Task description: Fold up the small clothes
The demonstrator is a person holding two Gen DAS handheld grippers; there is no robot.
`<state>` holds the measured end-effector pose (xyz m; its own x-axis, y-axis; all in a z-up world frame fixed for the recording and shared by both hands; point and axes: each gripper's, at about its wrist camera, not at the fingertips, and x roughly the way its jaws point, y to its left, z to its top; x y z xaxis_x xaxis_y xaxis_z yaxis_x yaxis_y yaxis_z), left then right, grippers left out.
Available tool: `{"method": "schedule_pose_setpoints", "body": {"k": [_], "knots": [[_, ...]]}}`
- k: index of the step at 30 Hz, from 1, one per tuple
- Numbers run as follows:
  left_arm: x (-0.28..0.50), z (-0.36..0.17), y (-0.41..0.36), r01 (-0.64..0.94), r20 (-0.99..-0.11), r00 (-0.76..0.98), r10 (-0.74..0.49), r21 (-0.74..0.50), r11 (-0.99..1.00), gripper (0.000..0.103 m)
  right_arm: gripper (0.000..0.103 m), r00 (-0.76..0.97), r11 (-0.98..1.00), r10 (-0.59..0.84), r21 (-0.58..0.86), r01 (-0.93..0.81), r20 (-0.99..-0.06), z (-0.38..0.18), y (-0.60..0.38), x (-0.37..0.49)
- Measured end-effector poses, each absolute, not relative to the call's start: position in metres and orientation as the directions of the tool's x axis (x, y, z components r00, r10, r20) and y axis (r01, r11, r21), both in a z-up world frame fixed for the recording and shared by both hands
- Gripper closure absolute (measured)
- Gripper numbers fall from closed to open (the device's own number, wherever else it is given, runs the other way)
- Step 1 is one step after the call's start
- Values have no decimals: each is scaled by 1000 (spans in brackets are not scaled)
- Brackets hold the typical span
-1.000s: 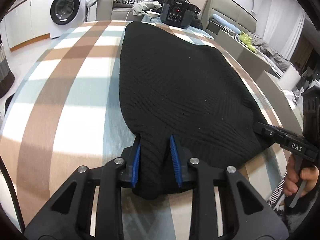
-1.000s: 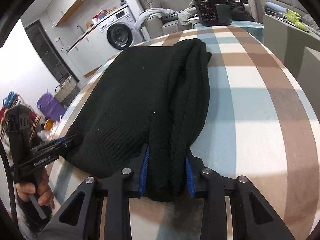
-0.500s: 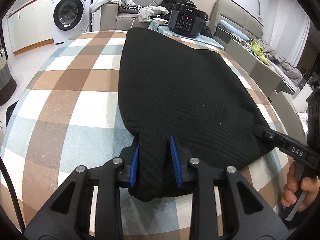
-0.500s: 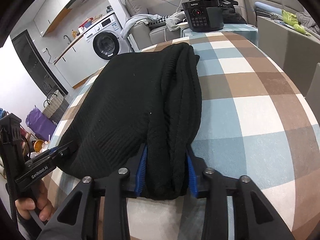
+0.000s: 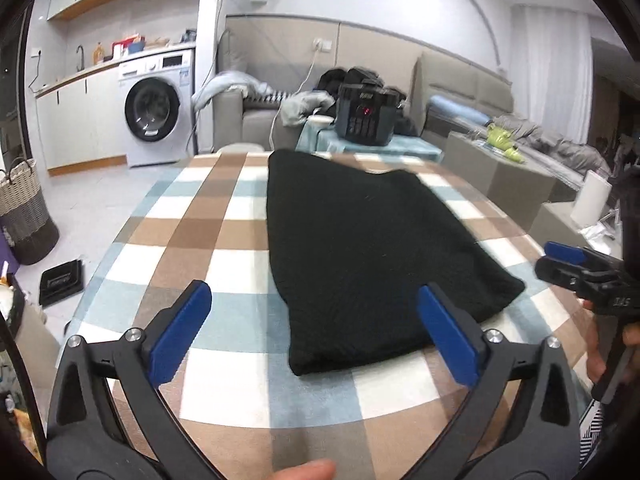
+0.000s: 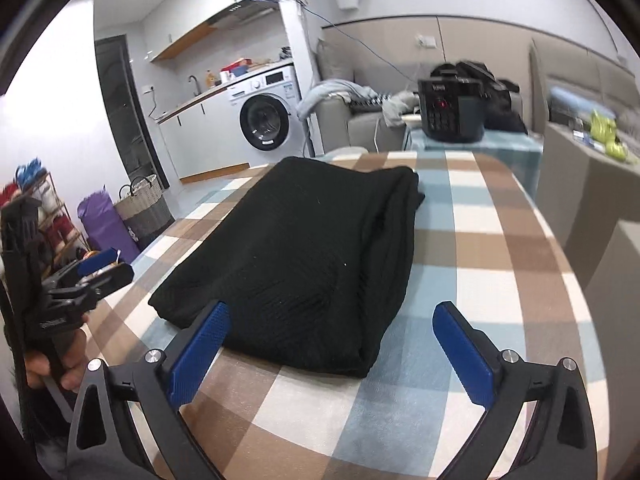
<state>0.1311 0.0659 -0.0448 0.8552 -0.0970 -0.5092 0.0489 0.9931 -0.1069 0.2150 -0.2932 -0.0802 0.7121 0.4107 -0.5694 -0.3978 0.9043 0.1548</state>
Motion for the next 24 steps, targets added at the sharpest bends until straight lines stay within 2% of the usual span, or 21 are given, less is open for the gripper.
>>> {"method": "schedule_pose_setpoints", "body": {"k": [12,19,24], "knots": [[120,-56,62,35,-483,871,-91,-123,992,1,0,753,890,438,117,-441,-490,-85,-285,199],[114,-58,61,36,-463,882,-82,-106,994,1,0,751,887,443,117,-446,-490,-90,-286,197],[111,-57,61,33,-454,888,-79,-108,994,1,0,768,885,452,121,-449,-453,-88,-289,191]]}}
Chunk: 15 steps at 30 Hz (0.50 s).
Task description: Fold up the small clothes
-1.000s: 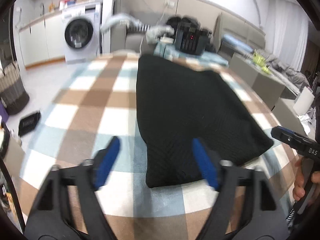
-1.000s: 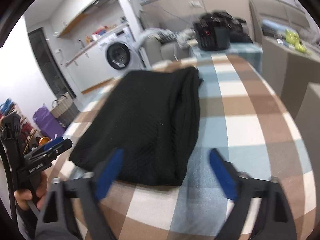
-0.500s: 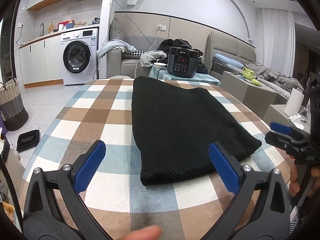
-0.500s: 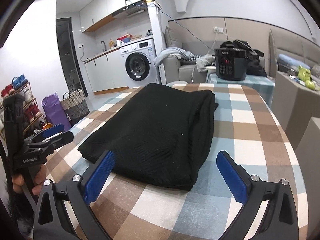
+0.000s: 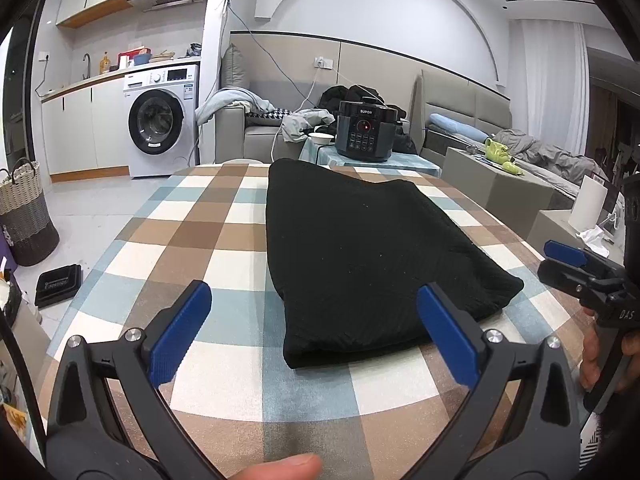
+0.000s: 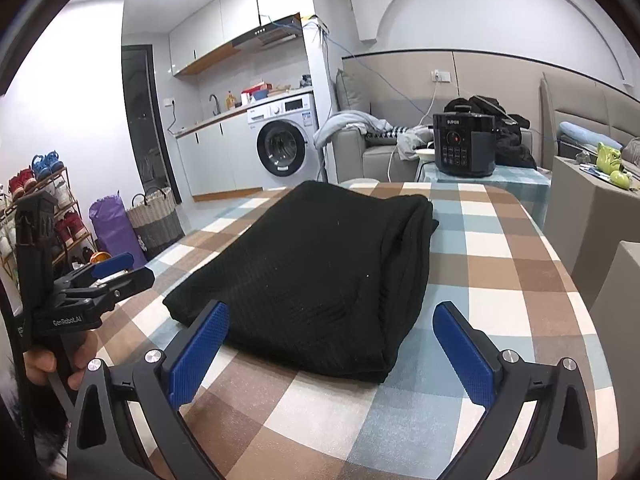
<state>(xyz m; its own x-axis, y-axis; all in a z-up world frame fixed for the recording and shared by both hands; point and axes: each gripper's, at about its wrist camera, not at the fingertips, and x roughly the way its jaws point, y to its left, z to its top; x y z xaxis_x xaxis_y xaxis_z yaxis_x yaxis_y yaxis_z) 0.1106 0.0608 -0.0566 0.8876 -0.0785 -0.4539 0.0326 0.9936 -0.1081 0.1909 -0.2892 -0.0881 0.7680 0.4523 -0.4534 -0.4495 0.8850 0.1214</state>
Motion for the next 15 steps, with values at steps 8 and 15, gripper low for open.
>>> {"method": "schedule_pose_setpoints", "body": {"k": [8,15], "knots": [[112,-59,61,42,-463,882,-91,-115,992,1,0,791,890,447,119,-440,-418,-85,-293,185],[112,-59,60,61,-466,878,-109,-118,991,1,0,803,894,442,122,-432,-400,-83,-296,182]]}}
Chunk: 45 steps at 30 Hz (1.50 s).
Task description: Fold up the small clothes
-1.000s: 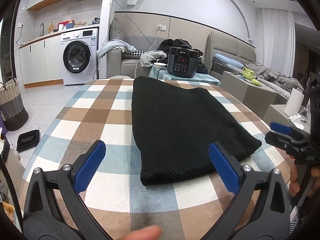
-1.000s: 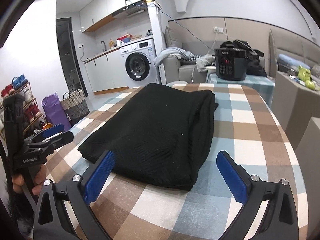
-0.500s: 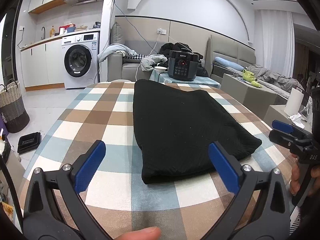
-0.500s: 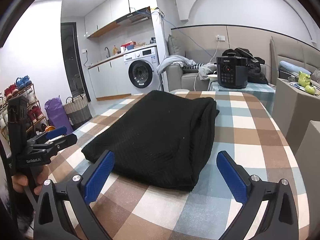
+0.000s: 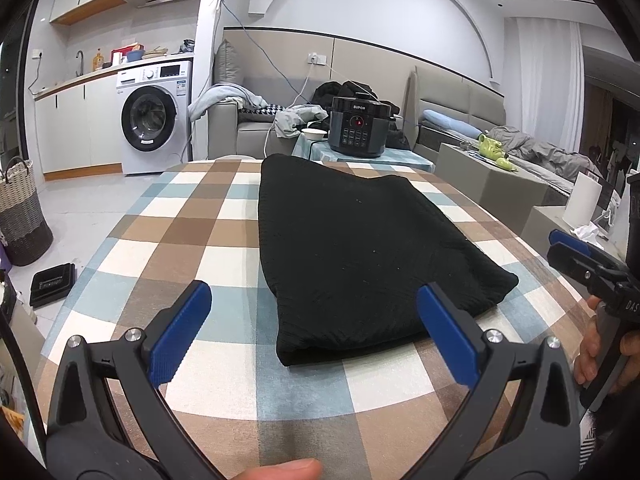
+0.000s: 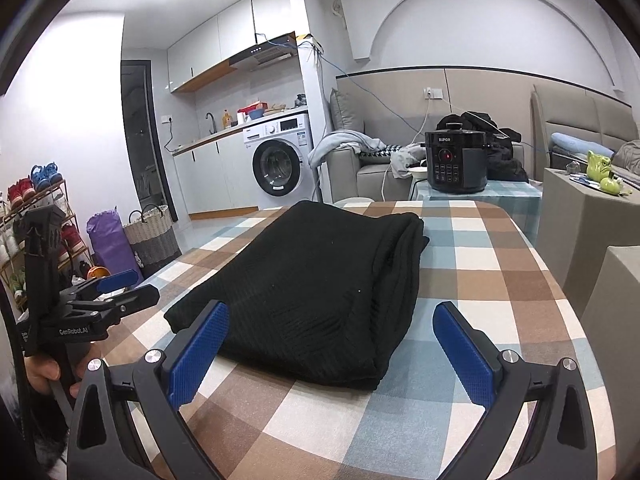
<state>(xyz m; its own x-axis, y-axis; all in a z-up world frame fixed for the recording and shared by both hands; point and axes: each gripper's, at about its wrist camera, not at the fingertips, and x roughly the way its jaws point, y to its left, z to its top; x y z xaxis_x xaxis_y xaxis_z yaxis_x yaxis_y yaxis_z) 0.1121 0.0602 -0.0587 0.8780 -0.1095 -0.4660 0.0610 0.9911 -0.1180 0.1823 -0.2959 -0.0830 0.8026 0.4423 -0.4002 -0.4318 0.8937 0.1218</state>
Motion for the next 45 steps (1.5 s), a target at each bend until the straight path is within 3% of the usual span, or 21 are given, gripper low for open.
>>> {"method": "schedule_pose_setpoints", "body": {"k": [45], "knots": [[113,-63,64,78,-478,868,-137,-142,987,1,0,804,893,445,128,-432,-395,-82,-295,178]]}}
